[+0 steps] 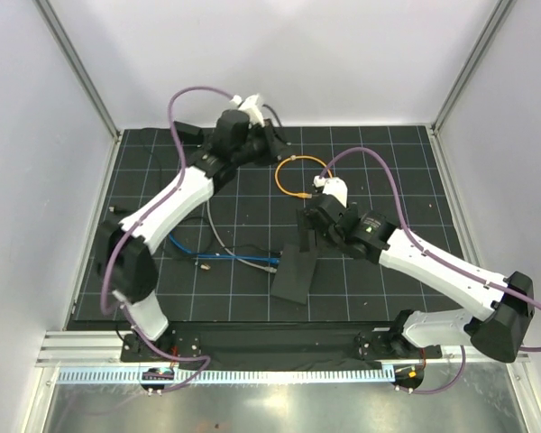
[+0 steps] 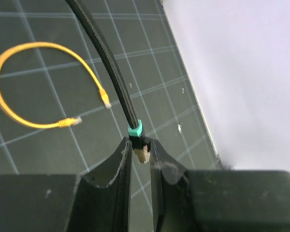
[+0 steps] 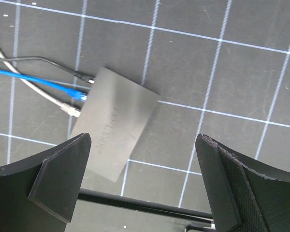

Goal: Pull the plug from the switch port

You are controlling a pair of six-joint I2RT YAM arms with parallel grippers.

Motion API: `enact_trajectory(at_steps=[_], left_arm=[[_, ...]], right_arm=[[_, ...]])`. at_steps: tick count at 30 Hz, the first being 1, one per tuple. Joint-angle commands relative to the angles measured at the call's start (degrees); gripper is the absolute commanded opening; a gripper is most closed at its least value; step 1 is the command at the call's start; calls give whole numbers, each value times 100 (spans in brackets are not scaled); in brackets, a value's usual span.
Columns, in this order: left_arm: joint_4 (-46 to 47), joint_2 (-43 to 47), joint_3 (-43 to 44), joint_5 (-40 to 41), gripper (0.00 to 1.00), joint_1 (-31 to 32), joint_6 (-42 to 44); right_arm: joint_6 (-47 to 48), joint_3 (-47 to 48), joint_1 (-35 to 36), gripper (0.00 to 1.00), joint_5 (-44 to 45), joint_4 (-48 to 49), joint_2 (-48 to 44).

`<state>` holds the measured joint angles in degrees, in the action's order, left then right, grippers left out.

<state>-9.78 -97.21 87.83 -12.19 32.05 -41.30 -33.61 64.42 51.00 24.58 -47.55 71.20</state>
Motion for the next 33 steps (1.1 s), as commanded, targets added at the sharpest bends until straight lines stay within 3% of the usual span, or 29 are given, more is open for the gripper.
enact_trajectory(at_steps=[1, 11, 14, 15, 17, 18, 23, 24, 27, 31, 33], left_arm=[[-960, -1075, 1415, -1109, 0, -41, 771], [-1334, -3328, 2975, -1173, 0, -85, 1027], [-1325, -3524, 3003, -787, 11, -94, 1001], [-1299, -3524, 2968, -733, 20, -94, 1010], [-1316, -3446, 2889, -462, 28, -120, 992], [-1298, -3271, 2741, -391, 35, -173, 931], [-1009, -2278, 1818, -232, 46, -349, 816], [-939, -2093, 1608, -223, 60, -375, 790], [-929, -1172, 861, -223, 58, -550, 615], [-254, 323, -790, -153, 54, -639, 9], [378, 1175, -2037, -231, 52, -639, -657]], right_arm=[[-67, -87, -38, 99, 179, -184, -97], [-120, -492, -134, 99, 48, 0, -133], [-138, -589, -161, 99, -49, 88, -80], [-129, -606, -161, 99, -50, 105, -54], [-120, -650, -170, 99, -58, 123, 42], [-85, -676, -170, 99, -102, 149, 78], [-85, -756, -178, 99, -278, 290, 306], [-85, -765, -170, 99, -313, 360, 342], [-59, -773, -178, 99, -383, 465, 465], [-6, -712, -178, 99, -515, 633, 667], [-6, -677, -178, 99, -585, 729, 746]])
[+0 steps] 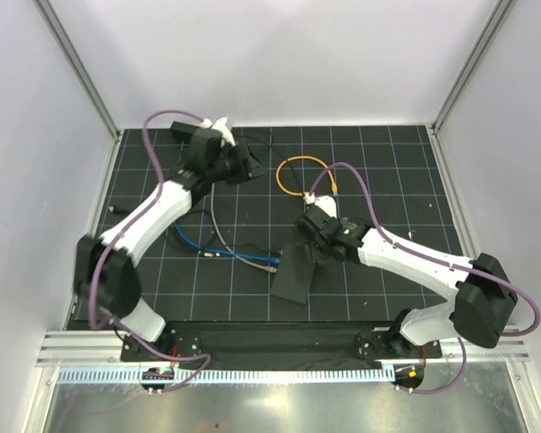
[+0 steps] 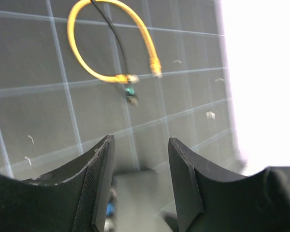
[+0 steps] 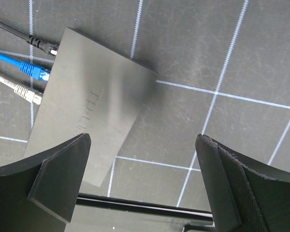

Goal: Pull the plug from the switch port

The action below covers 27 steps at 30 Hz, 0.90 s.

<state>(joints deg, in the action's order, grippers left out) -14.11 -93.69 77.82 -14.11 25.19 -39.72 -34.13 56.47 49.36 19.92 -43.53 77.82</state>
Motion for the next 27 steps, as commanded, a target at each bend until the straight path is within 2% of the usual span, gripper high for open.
enact_trajectory(at_steps=[1, 2, 6, 8, 10, 11, 12, 14, 15, 16, 19, 22, 27], left_arm=[[1074, 1104, -1450, -92, 51, 56, -1018], [1381, 1516, -2185, -162, 49, 56, -1202], [2374, 2492, -3883, -154, 43, 91, -2335], [2518, 2802, -4352, -66, 41, 135, -2618], [2641, 3215, -4854, 196, 41, 503, -3013], [2667, 3338, -4995, 381, 40, 696, -3137], [2711, 3609, -5318, 1009, 40, 1220, -3312], [2877, 3805, -5645, 1802, 40, 1759, -3874], [2974, 3875, -5786, 2459, 40, 2074, -4033], [3010, 3919, -5987, 2822, 39, 2521, -4330], [3176, 3754, -6182, 3465, 38, 2964, -4666], [3274, 3490, -6209, 3765, 39, 3070, -4746], [4283, 2585, -6437, 3766, 43, 3124, -4992]], right_arm=[[47, 154, -23, 99, -129, 362, 154], [38, 171, -23, 98, -146, 380, 198], [3, 242, -41, 97, -286, 529, 400], [-15, 268, -41, 94, -375, 573, 514], [-58, 286, -32, 93, -393, 635, 619], [-67, 303, -41, 92, -401, 661, 655], [-102, 338, -50, 92, -419, 722, 716], [-208, 409, -41, 90, -393, 749, 891], [-243, 479, -41, 90, -401, 784, 945], [-348, 514, -41, 88, -410, 802, 989], [-498, 541, -32, 84, -498, 977, 1173], [-612, 514, -32, 82, -559, 1118, 1314], [-665, 391, -32, 79, -595, 1303, 1472]])
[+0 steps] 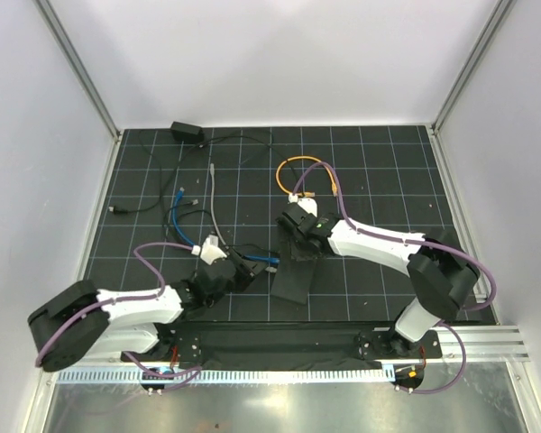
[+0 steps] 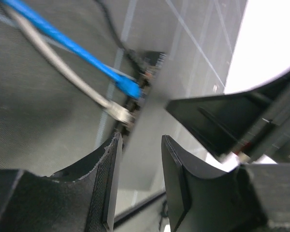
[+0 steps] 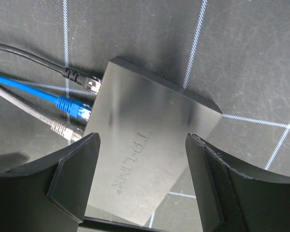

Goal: Pull the plug from the switch port

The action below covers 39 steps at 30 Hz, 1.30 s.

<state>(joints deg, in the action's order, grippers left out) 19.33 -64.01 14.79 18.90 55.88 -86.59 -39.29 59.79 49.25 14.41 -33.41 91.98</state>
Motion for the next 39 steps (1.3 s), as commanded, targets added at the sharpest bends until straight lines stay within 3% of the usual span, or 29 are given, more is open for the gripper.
enact_trajectory(at_steps=[1, 6, 10, 29, 39], left_arm=[[1115, -506, -169, 449, 43, 64, -332], [2222, -1323, -362, 431, 41, 134, -429], [2478, -1640, -354, 387, 40, 169, -473], [3172, -3064, -133, 448, 39, 441, -1579], [3507, -3012, -459, 1054, 41, 626, -1975]], right_arm=[[-141, 50, -21, 79, -44, 308, 82], [-123, -11, -4, 78, -70, 370, 153], [-70, 6, -12, 78, -70, 379, 258], [-88, -11, -12, 78, -185, 467, 426], [-79, -2, -12, 78, -150, 440, 434]])
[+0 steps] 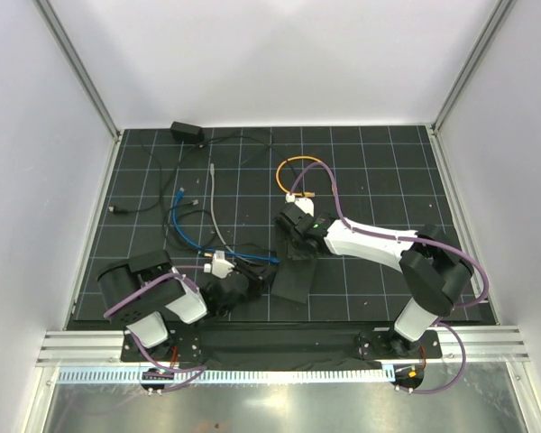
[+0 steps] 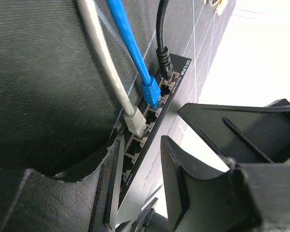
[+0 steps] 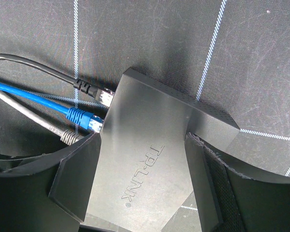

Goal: Pull the plug from the switch port

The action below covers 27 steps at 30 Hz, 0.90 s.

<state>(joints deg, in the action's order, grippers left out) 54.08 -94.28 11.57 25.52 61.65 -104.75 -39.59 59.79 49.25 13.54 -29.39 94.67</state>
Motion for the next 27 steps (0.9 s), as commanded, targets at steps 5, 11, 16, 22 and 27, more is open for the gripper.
enact_trajectory(at_steps=[5, 11, 16, 22, 27], left_arm=[[14, -108, -50, 551, 38, 111, -371], [-12, -424, 143, 656, 35, 128, -547], [14, -617, 161, 603, 36, 128, -678], [84, -723, 100, 647, 33, 137, -793], [330, -925, 108, 665, 21, 137, -626]], right_arm=[[-48, -11, -12, 78, -44, 30, 148], [-48, -11, -21, 78, -53, 21, 157], [-39, -2, -12, 77, -62, 12, 165], [-31, 15, -12, 77, -80, 12, 157], [13, 24, -12, 77, -89, -23, 192]])
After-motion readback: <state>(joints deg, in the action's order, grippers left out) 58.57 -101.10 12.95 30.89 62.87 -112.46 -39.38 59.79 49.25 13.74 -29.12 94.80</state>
